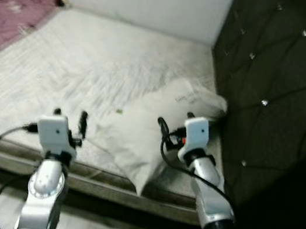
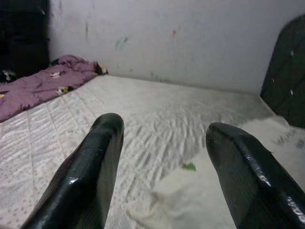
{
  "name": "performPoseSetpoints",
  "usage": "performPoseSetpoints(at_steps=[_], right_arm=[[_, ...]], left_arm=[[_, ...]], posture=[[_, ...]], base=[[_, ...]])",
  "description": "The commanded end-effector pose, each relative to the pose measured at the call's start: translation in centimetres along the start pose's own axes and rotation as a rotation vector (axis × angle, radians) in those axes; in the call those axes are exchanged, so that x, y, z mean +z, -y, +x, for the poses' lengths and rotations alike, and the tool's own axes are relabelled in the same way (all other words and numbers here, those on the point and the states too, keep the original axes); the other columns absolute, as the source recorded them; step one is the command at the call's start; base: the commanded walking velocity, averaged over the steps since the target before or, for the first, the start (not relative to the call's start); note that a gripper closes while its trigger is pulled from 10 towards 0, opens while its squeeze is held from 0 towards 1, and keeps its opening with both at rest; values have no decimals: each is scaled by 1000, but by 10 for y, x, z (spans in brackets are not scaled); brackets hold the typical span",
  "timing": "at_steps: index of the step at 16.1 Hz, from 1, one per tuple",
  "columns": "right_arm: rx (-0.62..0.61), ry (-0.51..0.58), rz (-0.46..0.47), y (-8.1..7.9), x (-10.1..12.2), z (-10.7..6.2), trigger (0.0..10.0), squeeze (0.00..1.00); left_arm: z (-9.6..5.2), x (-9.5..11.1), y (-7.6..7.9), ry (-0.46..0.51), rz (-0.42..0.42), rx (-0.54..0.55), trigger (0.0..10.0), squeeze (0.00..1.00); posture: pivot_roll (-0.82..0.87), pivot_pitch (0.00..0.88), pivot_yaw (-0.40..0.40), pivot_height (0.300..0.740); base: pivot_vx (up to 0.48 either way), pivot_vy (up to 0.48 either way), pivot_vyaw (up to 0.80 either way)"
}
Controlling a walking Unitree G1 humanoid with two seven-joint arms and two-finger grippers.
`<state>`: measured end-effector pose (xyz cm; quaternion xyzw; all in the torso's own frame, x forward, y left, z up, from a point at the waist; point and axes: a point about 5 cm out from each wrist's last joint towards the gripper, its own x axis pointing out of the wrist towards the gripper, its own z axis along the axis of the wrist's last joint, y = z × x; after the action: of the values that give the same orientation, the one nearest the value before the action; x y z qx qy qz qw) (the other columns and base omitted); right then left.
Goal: Clean up the room
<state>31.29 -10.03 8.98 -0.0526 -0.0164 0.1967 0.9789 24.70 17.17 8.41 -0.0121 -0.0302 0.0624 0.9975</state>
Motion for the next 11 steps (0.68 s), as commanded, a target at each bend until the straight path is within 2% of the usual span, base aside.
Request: performPoseSetpoints(at_steps=[1,11], right_arm=[[2,13,-11,1,4,2,10000,0],[-8,22,-14,1,4,4,10000,0]], left_arm=[[2,5,1,22,-5,-19,10000,0],[3,6,3,33,-16,-52,10000,0]], posture=[[99,0,-36,740],[97,0,-30,740]], base=[[0,0,0],[289,0,0]])
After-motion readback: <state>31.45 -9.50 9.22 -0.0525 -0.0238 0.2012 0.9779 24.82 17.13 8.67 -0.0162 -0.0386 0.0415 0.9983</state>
